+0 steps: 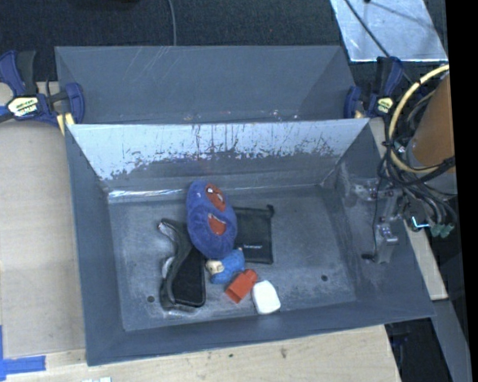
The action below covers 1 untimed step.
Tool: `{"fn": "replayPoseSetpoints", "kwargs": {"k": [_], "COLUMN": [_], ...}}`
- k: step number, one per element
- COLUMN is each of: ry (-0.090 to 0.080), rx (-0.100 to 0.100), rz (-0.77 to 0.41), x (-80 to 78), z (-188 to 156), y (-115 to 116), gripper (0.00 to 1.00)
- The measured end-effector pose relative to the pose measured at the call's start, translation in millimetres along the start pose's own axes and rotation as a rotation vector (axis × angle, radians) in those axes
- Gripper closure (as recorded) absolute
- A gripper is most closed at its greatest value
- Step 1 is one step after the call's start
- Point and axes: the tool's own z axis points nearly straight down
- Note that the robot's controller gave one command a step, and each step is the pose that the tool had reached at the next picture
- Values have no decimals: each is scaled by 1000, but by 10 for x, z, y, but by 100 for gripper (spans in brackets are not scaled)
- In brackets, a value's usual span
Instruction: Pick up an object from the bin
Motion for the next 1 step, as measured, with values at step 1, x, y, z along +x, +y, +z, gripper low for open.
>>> {"fn": "replayPoseSetpoints", "kwargs": {"k": [1], "ry": [-4], "rx": [-2], "rz": [-34], "x": [-627], "z": [1363], "y": [993], "gripper": [0]}}
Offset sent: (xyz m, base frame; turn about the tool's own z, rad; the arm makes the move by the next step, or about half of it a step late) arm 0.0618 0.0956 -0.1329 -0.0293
